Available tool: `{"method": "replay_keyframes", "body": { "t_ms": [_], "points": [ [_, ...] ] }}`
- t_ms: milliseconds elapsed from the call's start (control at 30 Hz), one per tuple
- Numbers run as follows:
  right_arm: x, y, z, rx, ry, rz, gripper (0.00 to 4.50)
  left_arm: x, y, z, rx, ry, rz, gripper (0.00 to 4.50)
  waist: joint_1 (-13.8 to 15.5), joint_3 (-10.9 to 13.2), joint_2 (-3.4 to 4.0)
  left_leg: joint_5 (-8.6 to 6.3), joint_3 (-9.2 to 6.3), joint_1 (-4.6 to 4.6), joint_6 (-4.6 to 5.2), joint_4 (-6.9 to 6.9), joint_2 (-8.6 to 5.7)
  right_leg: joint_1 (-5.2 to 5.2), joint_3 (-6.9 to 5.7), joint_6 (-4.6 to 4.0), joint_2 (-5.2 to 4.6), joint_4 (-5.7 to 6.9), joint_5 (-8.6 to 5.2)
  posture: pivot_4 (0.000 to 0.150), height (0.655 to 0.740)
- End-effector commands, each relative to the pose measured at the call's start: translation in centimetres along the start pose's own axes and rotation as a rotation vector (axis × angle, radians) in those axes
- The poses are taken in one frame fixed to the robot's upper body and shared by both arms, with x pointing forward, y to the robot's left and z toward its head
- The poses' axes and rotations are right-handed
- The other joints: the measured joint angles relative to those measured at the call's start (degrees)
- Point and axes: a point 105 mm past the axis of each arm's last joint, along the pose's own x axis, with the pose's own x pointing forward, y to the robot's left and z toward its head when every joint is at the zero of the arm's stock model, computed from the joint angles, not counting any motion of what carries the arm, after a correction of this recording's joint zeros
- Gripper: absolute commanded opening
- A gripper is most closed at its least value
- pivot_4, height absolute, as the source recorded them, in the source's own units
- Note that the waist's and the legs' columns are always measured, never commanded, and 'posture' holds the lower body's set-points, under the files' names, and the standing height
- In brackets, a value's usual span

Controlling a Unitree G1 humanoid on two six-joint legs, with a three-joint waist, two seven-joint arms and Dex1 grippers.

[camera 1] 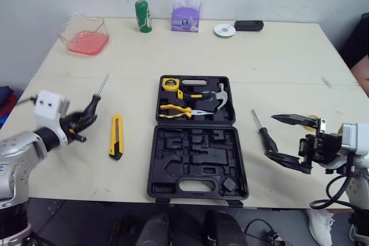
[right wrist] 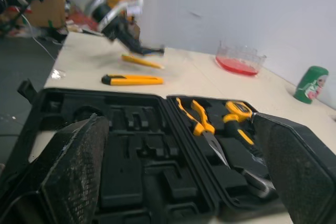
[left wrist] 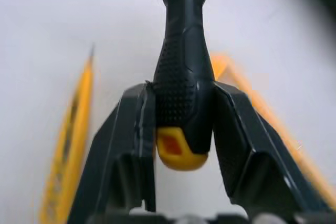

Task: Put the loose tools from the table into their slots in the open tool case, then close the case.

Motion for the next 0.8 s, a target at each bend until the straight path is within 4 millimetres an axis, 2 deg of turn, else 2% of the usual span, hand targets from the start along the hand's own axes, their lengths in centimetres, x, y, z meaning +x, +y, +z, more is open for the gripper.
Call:
{"method": "replay_keyframes", "body": {
  "t_ms": [33, 167, 233, 267, 333, 500, 600, 700, 800],
  "points": [
    [-1.4, -0.6, 0.7, -0.068, 0.048, -0.036, 4.50, -0.4, -2.1, 2.9, 0.249, -0.098, -0.184, 1.09, -0.12, 0.04, 0.09, -0.01, 0.05, 0.03, 0.01, -0.01, 0.00, 0.01, 0.00, 0.00, 0.00, 0.00, 0.00, 0.150, 0.7400],
    [-2.4, -1.0, 0.9, -0.079, 0.079, -0.070, 4.50, 0.9, -6.0, 4.9, 0.428, -0.118, -0.469, 1.09, -0.05, 0.08, 0.13, 0.01, 0.10, 0.03, 0.06, 0.00, 0.00, 0.00, -0.06, 0.00, 0.03, 0.00, 0.00, 0.150, 0.7400],
    [-2.5, -0.9, 0.9, -0.078, 0.081, -0.068, 4.50, 1.2, -7.0, 5.0, 0.469, -0.107, -0.541, 1.09, -0.07, 0.08, 0.13, 0.03, 0.09, 0.03, 0.10, 0.03, 0.00, 0.01, -0.06, 0.00, 0.03, 0.02, 0.00, 0.150, 0.7400],
    [-2.6, -0.7, 0.8, -0.072, 0.085, -0.068, 4.50, 1.6, -8.4, 5.0, 0.536, -0.092, -0.627, 1.09, -0.09, 0.08, 0.15, 0.03, 0.10, 0.04, 0.10, 0.03, 0.00, 0.02, -0.05, -0.01, 0.03, 0.02, 0.01, 0.150, 0.7400],
    [-2.7, -0.5, 0.6, -0.061, 0.095, -0.066, 4.50, 2.4, -10.0, 4.7, 0.617, -0.051, -0.727, 1.09, -0.08, 0.09, 0.16, 0.03, 0.11, 0.04, 0.10, 0.02, 0.01, 0.02, -0.06, -0.01, 0.07, 0.10, 0.01, 0.150, 0.7400],
    [-3.0, 0.2, 0.1, -0.022, 0.128, -0.070, 4.50, 5.1, -11.8, 4.8, 0.653, 0.054, -0.782, 1.09, 0.01, 0.10, 0.15, 0.06, 0.18, -0.01, 0.16, 0.04, -0.01, 0.02, -0.07, 0.02, 0.22, 0.26, 0.03, 0.150, 0.7400],
    [-3.1, 0.4, 0.0, -0.013, 0.133, -0.075, 4.50, 6.6, -13.6, 5.3, 0.623, 0.108, -0.808, 1.09, 0.05, 0.11, 0.13, 0.10, 0.17, -0.05, 0.23, 0.07, -0.03, 0.02, -0.10, 0.03, 0.33, 0.28, 0.03, 0.150, 0.7400],
    [-3.1, 0.6, -0.1, -0.011, 0.138, -0.078, 4.50, 6.7, -15.0, 4.6, 0.656, 0.211, -0.867, 1.09, -0.03, 0.15, 0.07, 0.14, 0.16, -0.09, 0.30, 0.10, -0.08, 0.02, -0.09, 0.08, 0.34, 0.29, 0.06, 0.150, 0.7400],
    [-3.0, 0.8, -0.1, -0.010, 0.140, -0.085, 4.50, 7.4, -16.2, 4.7, 0.674, 0.226, -0.866, 1.09, -0.07, 0.17, 0.08, 0.13, 0.17, -0.08, 0.29, 0.08, -0.04, 0.01, -0.06, 0.08, 0.34, 0.26, 0.06, 0.150, 0.7400]
  ]
}}
